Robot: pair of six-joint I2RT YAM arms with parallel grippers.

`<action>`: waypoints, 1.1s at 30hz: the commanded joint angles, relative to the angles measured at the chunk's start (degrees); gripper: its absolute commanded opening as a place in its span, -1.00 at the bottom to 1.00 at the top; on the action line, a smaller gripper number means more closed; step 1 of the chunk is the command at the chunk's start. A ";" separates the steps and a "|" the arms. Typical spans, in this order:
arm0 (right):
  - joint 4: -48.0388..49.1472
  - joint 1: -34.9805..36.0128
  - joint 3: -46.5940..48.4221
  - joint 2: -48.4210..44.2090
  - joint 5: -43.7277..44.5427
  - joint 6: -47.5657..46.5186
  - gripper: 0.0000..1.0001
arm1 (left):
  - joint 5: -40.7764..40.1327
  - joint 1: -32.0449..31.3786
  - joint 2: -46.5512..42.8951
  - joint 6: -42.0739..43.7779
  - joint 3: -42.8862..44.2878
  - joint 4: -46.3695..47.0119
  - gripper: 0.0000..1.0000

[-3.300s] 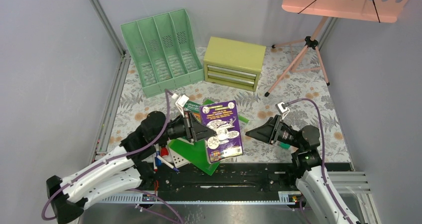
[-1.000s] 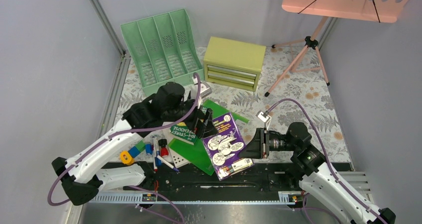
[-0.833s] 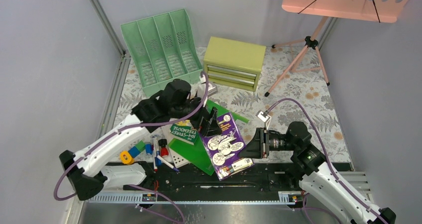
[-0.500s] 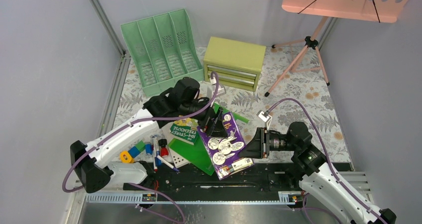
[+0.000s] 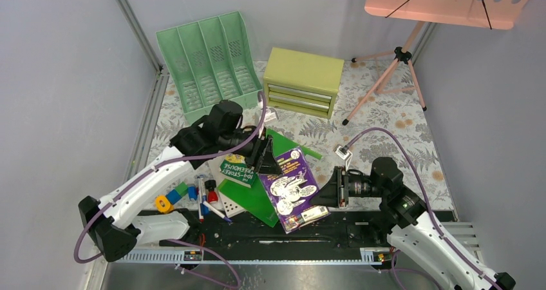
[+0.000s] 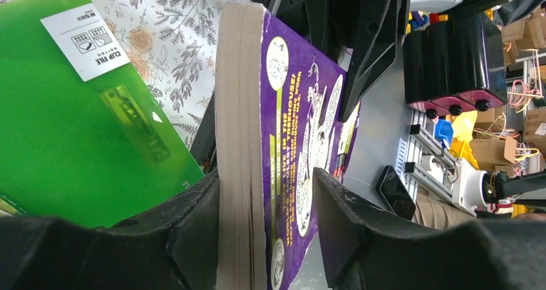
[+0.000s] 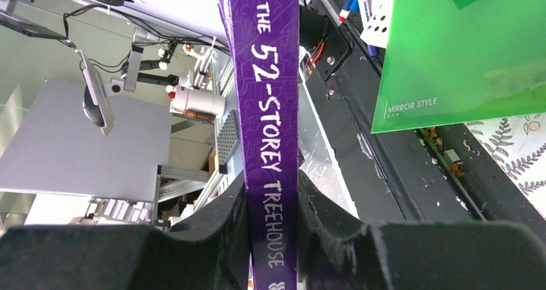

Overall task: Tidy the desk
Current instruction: Pick up the book from the center of the board.

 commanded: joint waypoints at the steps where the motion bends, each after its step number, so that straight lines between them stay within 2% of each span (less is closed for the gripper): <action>1: -3.06 0.00 4.61 0.57 3.88 -3.90 -1.00 | 6.24 -0.15 -3.07 -1.55 -1.56 -1.23 -0.01; 13: -6.01 -0.01 5.26 0.79 4.23 -6.78 -1.00 | 5.60 0.31 -6.78 -1.84 -2.87 -3.80 0.01; 18: -6.58 0.04 5.01 0.57 4.34 -6.95 -1.00 | 7.12 0.38 -7.77 -4.44 -3.75 -1.42 -0.09; 23: -6.71 -0.03 4.36 0.33 4.84 -6.97 -1.00 | 7.55 0.47 -8.81 -5.18 -3.23 -1.38 -0.09; 30: -5.52 0.06 3.53 -0.03 4.84 -6.21 -1.00 | 7.15 0.48 -9.38 -6.53 -4.15 -0.71 -0.45; 33: -4.96 -0.01 3.29 -0.19 4.63 -5.75 -1.00 | 6.86 0.40 -8.95 -6.83 -4.63 -0.54 -0.80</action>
